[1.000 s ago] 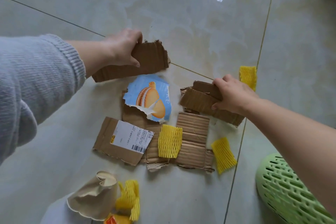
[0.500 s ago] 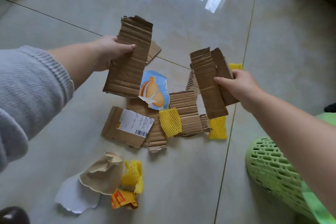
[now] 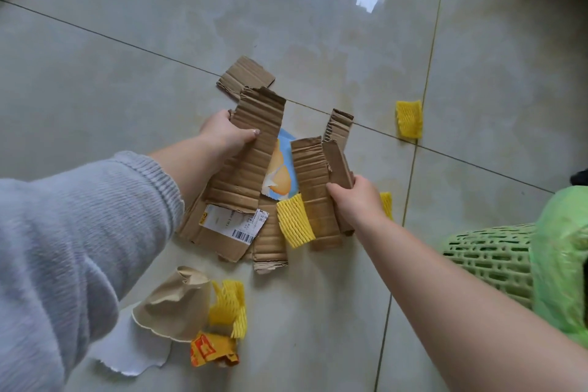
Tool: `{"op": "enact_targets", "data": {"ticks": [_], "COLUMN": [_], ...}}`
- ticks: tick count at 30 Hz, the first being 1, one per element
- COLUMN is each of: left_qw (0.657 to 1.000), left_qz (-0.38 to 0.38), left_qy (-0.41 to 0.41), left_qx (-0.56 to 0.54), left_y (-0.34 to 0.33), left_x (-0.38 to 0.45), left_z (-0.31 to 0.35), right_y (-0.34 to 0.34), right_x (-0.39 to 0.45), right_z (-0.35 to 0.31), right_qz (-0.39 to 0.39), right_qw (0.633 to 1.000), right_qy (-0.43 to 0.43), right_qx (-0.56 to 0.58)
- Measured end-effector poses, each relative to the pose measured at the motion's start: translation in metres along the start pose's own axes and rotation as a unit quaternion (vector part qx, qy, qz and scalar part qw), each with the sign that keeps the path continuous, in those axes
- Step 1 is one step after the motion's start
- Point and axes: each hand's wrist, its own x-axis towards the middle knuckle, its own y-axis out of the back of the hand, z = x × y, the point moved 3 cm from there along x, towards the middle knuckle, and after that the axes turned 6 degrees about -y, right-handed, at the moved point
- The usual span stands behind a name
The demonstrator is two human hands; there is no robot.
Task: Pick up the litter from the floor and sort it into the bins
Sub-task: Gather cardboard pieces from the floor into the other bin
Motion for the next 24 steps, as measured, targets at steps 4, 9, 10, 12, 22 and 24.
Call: {"op": "enact_targets", "data": {"ticks": [4,9,10,12,22,24], "left_qw": [1.000,1.000,1.000,1.000,0.989,0.988], "left_qz": [0.013,0.003,0.002,0.008,0.067,0.060], "left_qy": [0.003,-0.004,-0.004,-0.011,-0.057,-0.078], "left_qx": [0.024,0.020,0.012,-0.013,-0.118,-0.119], "left_y": [0.003,0.009,0.010,0.015,0.068,0.075], "left_x": [0.002,-0.002,-0.003,-0.007,-0.073,-0.103], "left_z": [-0.004,-0.005,-0.005,-0.003,0.046,0.068], "right_y": [0.002,0.006,0.008,0.013,0.078,0.099], "right_x": [-0.001,-0.006,-0.008,-0.012,-0.081,-0.115], "right_z": [0.002,0.000,-0.001,-0.002,-0.017,-0.021], "right_qz": [-0.006,0.006,0.008,0.017,0.136,0.144], "right_qw": [1.000,0.999,0.999,0.997,0.970,0.963], "right_qy": [-0.004,0.020,0.024,0.032,0.074,0.081], "right_qx": [0.026,0.043,0.048,0.062,0.190,0.211]}}
